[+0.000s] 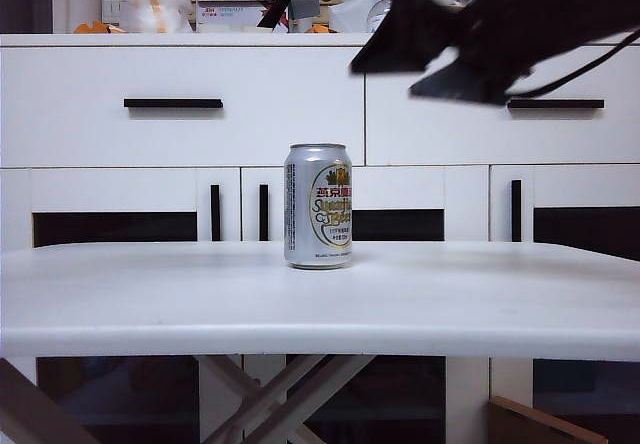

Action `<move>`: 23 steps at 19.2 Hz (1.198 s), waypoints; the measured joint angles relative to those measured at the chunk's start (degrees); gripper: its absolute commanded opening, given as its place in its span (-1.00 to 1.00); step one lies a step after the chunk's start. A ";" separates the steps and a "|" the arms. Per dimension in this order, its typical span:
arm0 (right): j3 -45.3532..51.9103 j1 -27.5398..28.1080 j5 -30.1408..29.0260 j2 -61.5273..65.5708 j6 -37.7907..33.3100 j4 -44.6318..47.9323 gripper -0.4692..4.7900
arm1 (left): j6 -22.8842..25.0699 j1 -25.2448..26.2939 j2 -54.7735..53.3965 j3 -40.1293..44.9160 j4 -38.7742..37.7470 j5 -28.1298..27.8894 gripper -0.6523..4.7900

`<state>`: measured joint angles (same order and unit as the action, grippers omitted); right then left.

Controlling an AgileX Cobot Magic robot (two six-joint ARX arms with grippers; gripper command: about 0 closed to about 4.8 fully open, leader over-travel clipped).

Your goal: Pick up a can of beer from the white table, open the left drawer, place the beer inside the drawer, and finally close the drawer.

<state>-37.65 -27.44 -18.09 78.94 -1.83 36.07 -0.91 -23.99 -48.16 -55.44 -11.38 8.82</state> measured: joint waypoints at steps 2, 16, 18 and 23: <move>-2.49 0.00 -1.36 3.72 -0.02 0.17 1.00 | 0.00 0.02 -0.02 0.00 0.00 0.00 -0.78; -15.04 -3.32 -4.31 21.27 0.70 2.14 1.00 | 0.00 0.02 -1.42 -0.04 -0.02 -0.02 -0.78; -15.39 -4.15 -3.76 22.95 1.05 2.84 1.00 | 0.00 0.02 -1.42 -0.04 -0.02 0.00 -0.78; -15.37 -4.17 -3.15 26.60 1.03 2.29 1.00 | 0.00 0.02 -1.40 -0.04 -0.02 0.00 -0.78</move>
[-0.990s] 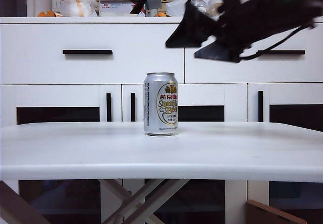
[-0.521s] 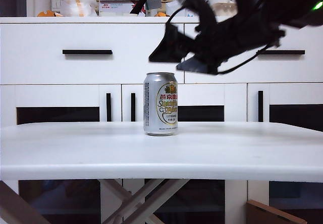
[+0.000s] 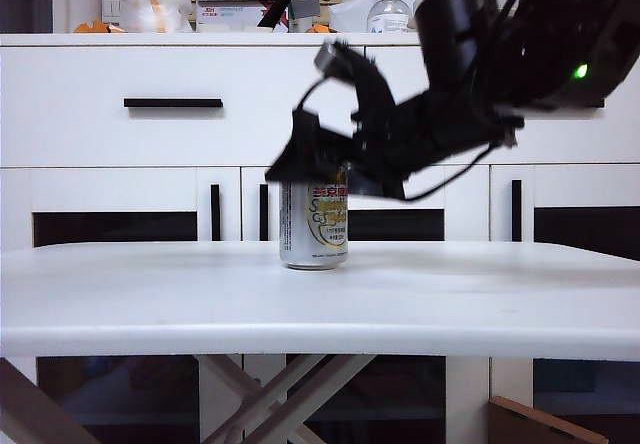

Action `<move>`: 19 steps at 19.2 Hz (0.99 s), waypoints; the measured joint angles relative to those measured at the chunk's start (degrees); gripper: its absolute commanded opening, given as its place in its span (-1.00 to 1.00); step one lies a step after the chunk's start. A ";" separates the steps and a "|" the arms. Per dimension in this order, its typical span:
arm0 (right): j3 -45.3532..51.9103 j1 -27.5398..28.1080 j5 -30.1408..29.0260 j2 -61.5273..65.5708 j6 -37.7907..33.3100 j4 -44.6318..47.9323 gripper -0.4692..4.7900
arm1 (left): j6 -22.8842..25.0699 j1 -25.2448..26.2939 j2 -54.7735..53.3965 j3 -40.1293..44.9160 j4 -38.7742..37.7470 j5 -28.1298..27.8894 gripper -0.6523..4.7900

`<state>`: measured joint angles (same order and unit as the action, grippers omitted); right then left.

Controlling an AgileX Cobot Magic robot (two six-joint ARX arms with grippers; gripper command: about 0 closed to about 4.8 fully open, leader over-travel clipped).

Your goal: Pick up a can of beer from the white table, open the left drawer, place the beer inside the drawer, and finally close the drawer.

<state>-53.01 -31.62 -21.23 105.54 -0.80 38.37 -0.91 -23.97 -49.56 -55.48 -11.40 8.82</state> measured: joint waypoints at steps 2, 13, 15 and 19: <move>0.00 0.00 0.15 0.92 0.00 0.24 1.00 | 0.00 0.02 0.00 0.00 0.00 -0.02 -0.78; -0.35 -0.02 2.01 3.76 0.00 1.84 0.21 | 0.00 0.00 -0.02 0.00 0.00 0.00 -0.78; -0.37 -0.20 2.08 3.76 0.22 2.08 -0.20 | 0.00 0.02 -0.02 0.00 0.00 0.00 -0.78; -0.37 -0.22 2.08 3.76 0.17 2.10 -0.23 | 0.00 0.00 -0.02 0.00 0.00 0.00 -0.78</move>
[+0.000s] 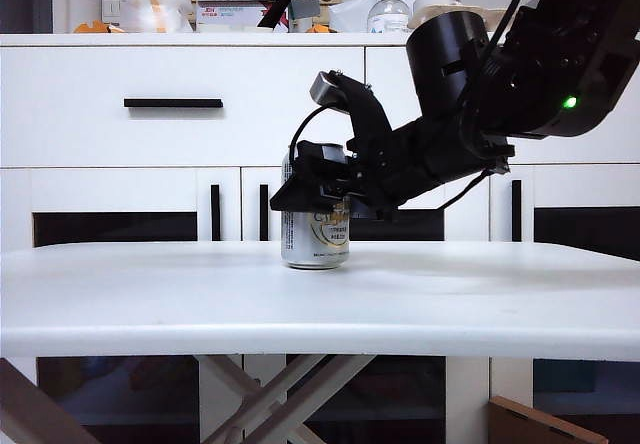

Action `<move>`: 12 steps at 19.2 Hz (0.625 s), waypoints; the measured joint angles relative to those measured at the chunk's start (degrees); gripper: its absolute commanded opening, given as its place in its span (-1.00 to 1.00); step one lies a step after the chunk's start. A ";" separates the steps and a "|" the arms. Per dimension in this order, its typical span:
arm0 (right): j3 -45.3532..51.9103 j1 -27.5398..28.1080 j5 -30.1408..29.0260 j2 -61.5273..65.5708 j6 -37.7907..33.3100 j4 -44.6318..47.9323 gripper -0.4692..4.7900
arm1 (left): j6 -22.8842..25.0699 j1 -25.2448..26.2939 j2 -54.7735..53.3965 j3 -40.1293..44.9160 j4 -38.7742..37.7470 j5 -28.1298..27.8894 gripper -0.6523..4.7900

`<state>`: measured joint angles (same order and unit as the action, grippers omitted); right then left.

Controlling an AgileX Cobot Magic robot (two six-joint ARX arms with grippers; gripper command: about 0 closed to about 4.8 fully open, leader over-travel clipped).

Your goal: Pick up a can of beer from the white table, open the left drawer, place the beer inside the drawer, and finally close the drawer.

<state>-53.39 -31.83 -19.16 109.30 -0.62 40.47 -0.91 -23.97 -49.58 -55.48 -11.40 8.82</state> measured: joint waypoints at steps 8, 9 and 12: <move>0.44 0.00 0.04 -4.90 -0.68 -5.07 -0.23 | 0.00 0.00 0.00 0.00 0.00 0.00 -0.78; 0.44 0.00 0.09 -6.58 -0.68 -6.36 -0.23 | 0.00 0.02 0.00 0.00 0.00 0.00 -0.78; 0.37 0.00 0.11 -11.74 -0.57 -11.78 -0.23 | 0.00 0.00 0.00 0.00 0.00 0.00 -0.78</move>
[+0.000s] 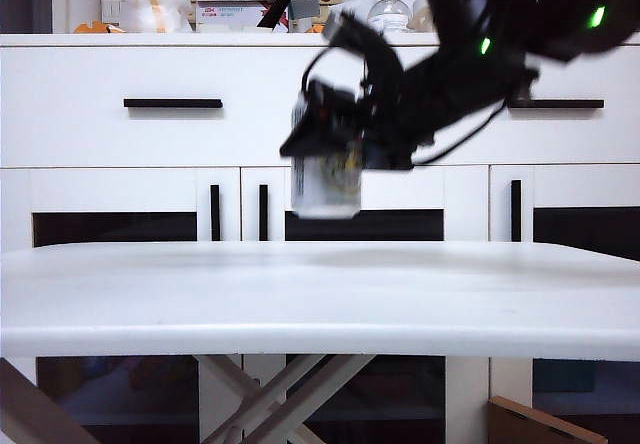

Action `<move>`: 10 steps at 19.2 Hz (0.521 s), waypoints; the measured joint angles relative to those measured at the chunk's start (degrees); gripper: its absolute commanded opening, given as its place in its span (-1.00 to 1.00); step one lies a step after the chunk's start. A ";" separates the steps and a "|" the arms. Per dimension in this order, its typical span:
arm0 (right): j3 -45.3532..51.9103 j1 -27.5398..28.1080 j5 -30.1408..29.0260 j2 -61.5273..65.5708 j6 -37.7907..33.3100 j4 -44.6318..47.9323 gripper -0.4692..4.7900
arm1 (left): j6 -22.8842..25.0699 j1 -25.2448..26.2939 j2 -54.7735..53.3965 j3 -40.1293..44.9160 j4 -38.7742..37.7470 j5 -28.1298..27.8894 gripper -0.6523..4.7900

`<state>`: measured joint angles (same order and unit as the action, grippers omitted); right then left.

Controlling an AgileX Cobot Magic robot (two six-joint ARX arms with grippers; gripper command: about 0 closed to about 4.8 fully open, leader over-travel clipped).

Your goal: Pick up a can of beer from the white table, open the left drawer, place the beer inside the drawer, and finally close the drawer.

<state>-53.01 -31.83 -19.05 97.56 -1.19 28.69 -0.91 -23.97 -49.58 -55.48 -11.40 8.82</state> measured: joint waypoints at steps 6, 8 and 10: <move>0.70 0.00 3.43 -13.57 2.95 -9.49 -0.23 | -0.02 0.00 0.00 0.00 0.00 0.00 -0.78; 0.68 0.02 4.59 -18.12 2.99 -11.15 -0.23 | -0.02 0.02 0.00 0.00 0.02 0.00 -0.78; 0.68 0.00 5.60 -21.53 3.04 -13.99 -0.23 | -0.13 0.00 -0.33 0.00 0.22 0.00 -0.78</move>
<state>-52.34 -31.83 -13.45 76.03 1.85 14.70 -1.04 -23.97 -49.91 -55.48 -11.18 8.82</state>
